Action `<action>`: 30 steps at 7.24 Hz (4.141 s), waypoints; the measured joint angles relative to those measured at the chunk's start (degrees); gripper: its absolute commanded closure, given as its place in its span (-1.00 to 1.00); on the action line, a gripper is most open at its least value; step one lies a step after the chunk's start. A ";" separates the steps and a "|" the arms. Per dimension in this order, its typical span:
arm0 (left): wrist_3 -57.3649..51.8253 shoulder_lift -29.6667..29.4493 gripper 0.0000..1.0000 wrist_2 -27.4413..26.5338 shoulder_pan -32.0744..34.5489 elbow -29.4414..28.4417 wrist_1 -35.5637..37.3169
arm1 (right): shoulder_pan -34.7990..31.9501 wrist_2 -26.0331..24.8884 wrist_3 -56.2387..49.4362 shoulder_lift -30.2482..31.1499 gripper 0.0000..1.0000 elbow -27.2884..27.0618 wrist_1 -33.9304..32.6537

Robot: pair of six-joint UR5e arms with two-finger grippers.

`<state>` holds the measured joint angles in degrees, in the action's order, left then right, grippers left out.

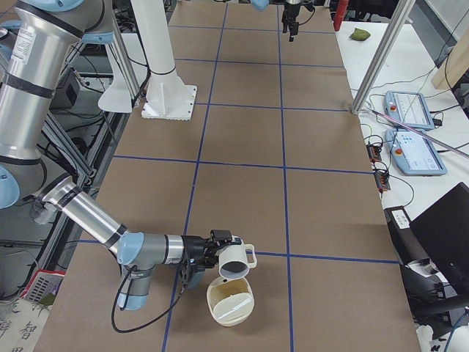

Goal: Left arm hands cup to right arm to dump lemon

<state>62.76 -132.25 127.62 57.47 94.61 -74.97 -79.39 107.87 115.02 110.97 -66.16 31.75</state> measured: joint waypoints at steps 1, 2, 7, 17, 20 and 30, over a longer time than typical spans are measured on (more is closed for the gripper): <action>0.00 -0.09 -1.00 0.00 0.00 0.06 0.00 | -0.14 0.14 3.07 -0.33 1.00 0.36 0.06; 0.01 -0.26 -1.00 0.00 0.01 0.10 0.01 | -0.46 0.33 6.55 -0.44 1.00 0.59 0.66; 0.00 -0.64 -1.00 0.00 0.04 0.12 0.08 | -2.17 0.58 21.12 -1.81 1.00 5.04 8.12; -0.56 -2.08 -1.00 -2.02 0.74 0.41 0.34 | -6.26 1.37 37.15 -4.90 1.00 8.48 11.24; -0.54 -2.13 -1.00 -2.19 1.19 0.65 0.35 | -6.95 1.42 43.42 -5.52 1.00 10.84 14.91; -0.53 -3.71 -1.00 -6.36 0.86 1.16 2.37 | -10.13 2.29 59.73 -9.04 1.00 17.24 21.08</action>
<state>62.23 -135.96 121.26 58.33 95.77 -72.60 -89.52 110.16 174.75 101.93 -48.93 52.83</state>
